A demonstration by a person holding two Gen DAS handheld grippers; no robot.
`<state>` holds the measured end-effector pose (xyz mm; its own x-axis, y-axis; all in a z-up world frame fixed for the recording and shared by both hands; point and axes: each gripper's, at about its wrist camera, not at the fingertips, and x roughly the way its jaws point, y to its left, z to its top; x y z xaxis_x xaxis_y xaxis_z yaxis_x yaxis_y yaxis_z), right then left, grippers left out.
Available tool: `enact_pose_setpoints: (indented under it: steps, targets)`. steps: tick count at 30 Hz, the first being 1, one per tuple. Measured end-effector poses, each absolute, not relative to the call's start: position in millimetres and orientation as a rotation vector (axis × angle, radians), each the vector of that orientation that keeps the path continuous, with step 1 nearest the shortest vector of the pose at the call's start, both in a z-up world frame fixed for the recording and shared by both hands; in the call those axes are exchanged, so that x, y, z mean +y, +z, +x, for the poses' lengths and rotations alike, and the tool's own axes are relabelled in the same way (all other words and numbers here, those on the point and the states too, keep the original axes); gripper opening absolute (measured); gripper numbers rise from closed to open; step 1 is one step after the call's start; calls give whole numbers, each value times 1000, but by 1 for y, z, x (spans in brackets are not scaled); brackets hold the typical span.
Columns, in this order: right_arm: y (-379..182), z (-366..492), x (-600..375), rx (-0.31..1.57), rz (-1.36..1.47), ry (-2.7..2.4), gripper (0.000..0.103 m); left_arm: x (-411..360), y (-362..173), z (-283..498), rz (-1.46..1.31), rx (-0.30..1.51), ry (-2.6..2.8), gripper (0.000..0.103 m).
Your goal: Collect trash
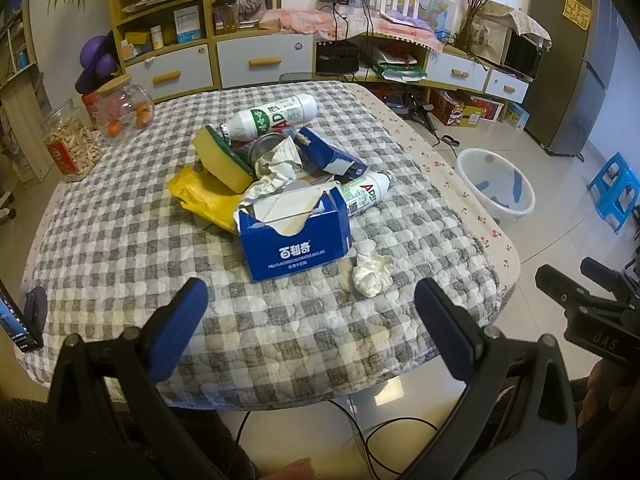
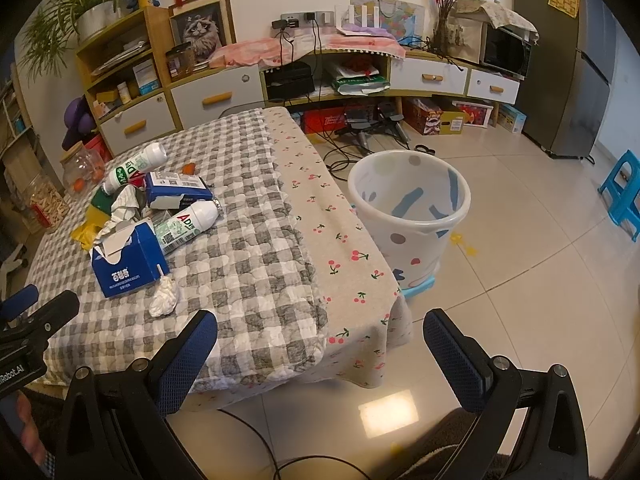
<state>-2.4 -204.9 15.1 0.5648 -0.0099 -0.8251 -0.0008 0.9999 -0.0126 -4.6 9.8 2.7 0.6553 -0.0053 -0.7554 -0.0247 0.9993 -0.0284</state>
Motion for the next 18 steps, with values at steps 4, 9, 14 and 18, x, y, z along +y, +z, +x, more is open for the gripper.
enact_pose_setpoints:
  steps: [4, 9, 14, 18]
  targets:
    - [15, -1, -207, 974, 0, -8, 103, 12, 3, -2, -49, 862, 11, 103]
    - [15, 10, -209, 1017, 34, 4, 103, 13, 4, 14, -35, 891, -14, 103]
    - [20, 35, -206, 1087, 30, 16, 103, 21, 15, 35, -5, 912, -33, 103]
    - [25, 59, -205, 1125, 49, 49, 103, 44, 24, 60, -47, 936, -10, 103]
